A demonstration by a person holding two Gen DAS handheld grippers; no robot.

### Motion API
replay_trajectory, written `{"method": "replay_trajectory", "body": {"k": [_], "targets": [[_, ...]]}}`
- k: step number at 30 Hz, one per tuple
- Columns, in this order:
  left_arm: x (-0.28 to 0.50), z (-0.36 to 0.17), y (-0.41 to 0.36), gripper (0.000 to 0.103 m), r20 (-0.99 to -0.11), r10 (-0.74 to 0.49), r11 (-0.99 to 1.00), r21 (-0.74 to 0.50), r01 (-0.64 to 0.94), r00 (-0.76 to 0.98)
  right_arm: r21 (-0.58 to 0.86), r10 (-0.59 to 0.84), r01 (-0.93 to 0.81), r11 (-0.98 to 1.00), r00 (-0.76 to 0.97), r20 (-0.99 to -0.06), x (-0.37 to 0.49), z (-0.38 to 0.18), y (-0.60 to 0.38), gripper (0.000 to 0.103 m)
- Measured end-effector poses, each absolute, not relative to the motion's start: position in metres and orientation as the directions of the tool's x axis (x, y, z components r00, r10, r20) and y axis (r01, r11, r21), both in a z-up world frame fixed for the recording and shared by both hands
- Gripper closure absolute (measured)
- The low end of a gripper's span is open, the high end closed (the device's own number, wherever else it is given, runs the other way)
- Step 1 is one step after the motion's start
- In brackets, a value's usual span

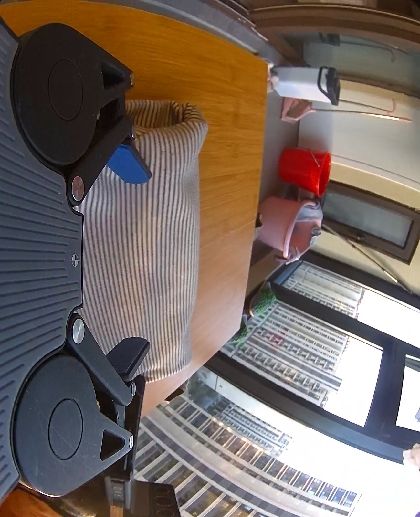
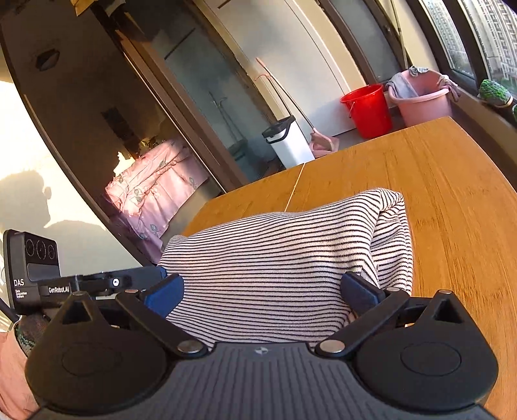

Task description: Fold clothes

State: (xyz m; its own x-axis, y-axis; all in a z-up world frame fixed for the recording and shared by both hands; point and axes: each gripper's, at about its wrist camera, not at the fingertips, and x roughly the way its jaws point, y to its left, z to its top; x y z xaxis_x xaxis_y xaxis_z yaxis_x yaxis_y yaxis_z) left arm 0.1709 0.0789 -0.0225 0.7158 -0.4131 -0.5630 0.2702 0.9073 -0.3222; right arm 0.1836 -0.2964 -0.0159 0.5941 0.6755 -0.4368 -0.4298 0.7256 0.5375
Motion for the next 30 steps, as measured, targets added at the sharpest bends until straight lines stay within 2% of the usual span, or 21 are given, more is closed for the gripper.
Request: {"method": "replay_trajectory", "body": {"k": [5,9,15,23,25,28,30], "targets": [[0.192,-0.032,0.079,0.0,-0.611,-0.39,0.918,-0.316,0.24,0.688,0.494,0.658,-0.447,0.746,0.612,-0.439,0.173,-0.016,-0.29,0.0],[0.189,-0.034,0.077,0.0,-0.609,-0.378,0.924,-0.294,0.244,0.697,0.418,0.623,-0.464,0.781,0.627,-0.469,0.165,-0.012,-0.277,0.0],[0.18,-0.035,0.079,0.0,-0.596,-0.39,0.919,-0.298,0.258,0.702,0.382,0.612,-0.478,0.791,0.62,-0.491,0.167,-0.007,-0.269,0.0],[0.177,-0.037,0.08,0.0,-0.59,-0.394,0.917,-0.301,0.261,0.704,0.317,0.572,-0.477,0.82,0.699,-0.429,0.183,0.036,-0.269,0.0],[0.176,-0.037,0.08,0.0,-0.587,-0.395,0.917,-0.302,0.262,0.706,0.326,0.559,-0.454,0.829,0.684,-0.468,0.2,0.034,-0.269,0.0],[0.177,-0.037,0.08,0.0,-0.585,-0.4,0.914,-0.306,0.265,0.705,0.353,0.494,-0.347,0.869,0.608,-0.621,0.232,0.003,-0.267,0.0],[0.178,-0.037,0.081,0.0,-0.583,-0.406,0.912,-0.311,0.268,0.704,0.337,0.484,-0.348,0.875,0.621,-0.616,0.235,-0.013,-0.265,0.0]]}}
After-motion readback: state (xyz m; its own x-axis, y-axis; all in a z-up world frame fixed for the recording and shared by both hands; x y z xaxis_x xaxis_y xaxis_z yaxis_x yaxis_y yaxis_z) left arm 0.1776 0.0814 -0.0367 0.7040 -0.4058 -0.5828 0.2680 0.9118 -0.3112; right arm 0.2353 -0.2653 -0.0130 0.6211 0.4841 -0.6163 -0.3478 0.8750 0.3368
